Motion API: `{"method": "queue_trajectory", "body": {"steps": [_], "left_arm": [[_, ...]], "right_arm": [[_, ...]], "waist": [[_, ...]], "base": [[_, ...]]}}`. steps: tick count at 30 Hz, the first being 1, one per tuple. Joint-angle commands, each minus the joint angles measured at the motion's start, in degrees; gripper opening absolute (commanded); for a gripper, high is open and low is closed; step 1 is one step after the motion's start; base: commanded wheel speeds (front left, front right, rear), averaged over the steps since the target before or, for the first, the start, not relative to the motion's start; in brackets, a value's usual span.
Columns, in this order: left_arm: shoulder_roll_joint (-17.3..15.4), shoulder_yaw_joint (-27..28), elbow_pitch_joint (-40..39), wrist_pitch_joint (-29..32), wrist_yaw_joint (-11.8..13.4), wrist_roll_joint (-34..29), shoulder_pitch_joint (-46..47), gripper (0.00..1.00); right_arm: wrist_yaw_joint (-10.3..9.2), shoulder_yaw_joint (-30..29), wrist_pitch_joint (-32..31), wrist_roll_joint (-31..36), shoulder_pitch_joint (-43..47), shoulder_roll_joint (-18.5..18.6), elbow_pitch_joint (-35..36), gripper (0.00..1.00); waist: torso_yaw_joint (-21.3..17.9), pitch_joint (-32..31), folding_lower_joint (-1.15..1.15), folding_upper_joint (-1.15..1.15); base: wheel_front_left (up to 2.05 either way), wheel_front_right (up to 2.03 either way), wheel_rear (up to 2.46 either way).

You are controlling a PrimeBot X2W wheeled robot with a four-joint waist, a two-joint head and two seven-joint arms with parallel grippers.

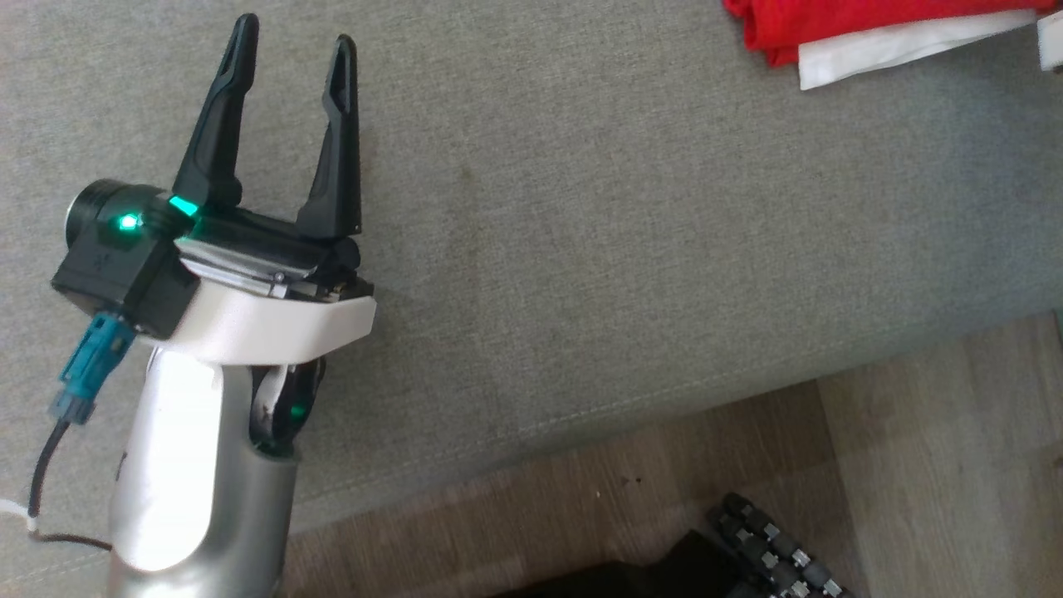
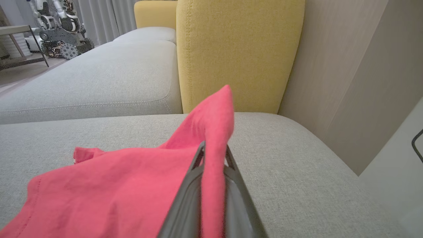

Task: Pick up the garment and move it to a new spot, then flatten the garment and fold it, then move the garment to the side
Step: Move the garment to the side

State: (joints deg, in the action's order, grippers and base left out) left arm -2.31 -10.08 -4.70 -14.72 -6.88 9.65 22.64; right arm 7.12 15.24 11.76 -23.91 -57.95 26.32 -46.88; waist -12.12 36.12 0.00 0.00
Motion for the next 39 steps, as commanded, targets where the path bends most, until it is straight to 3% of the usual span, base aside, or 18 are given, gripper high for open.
{"method": "queue_trajectory", "body": {"steps": [1, 5, 6, 8, 9, 20, 31, 39], "left_arm": [[-0.6, 1.6, -2.2, -0.3, -0.2, -0.7, 0.3, 1.0], [-0.6, 1.9, -2.0, -0.3, -0.3, -0.8, 0.1, 1.0], [-0.6, 1.9, -1.9, -0.3, -0.3, -0.7, 0.1, 1.0], [-0.6, 1.9, -1.7, -0.3, -0.3, -0.6, -0.2, 1.0], [-0.6, 1.9, -1.6, -0.3, -0.3, -0.5, -0.2, 1.0], [-0.6, 2.6, -1.6, -0.3, 0.8, 2.8, -1.4, 1.0], [-0.6, 4.6, -2.0, -0.3, 3.9, 7.2, -5.6, 1.0], [-0.6, 4.6, -1.3, -0.3, 5.6, 9.0, -9.2, 1.0]], "right_arm": [[0.36, 0.4, 0.6, 0.5, -0.5, 1.3, 1.7, 0.0], [0.36, 0.4, 0.8, 0.3, -0.7, 0.6, 1.3, 0.0], [0.36, 0.3, 0.7, -0.1, -0.7, 0.3, 1.3, 0.07], [0.36, 0.8, 0.5, -0.6, -0.6, -0.2, 1.8, 0.5], [0.36, 0.9, 0.4, -0.8, -0.5, -0.2, 1.9, 1.0], [0.36, 0.0, -0.6, -0.5, -0.5, -1.0, 7.5, 1.0], [0.36, -1.1, -1.5, -1.3, 11.9, -8.6, 23.4, 1.0], [0.36, -3.1, -2.7, 0.1, 23.0, -13.7, 29.8, 1.0]], "waist": [[-0.1, 0.1, 0.0, 0.0], [-0.4, 0.1, 0.0, 0.0], [-0.4, 0.0, 0.0, 0.0], [-0.4, -0.2, 0.0, 0.0], [-0.3, -0.4, 0.0, 0.0], [2.2, -5.5, 0.0, 0.0], [8.6, -17.1, 0.0, 0.0], [12.5, -21.9, 0.0, 0.0]], "base": [[0.0, 0.0, 0.0], [0.0, 0.0, 0.0], [0.0, 0.0, 0.0], [0.0, 0.0, 0.0], [0.0, 0.0, 0.0], [0.0, 0.0, 0.0], [0.0, 0.0, 0.0], [0.0, 0.0, 0.0]]}}
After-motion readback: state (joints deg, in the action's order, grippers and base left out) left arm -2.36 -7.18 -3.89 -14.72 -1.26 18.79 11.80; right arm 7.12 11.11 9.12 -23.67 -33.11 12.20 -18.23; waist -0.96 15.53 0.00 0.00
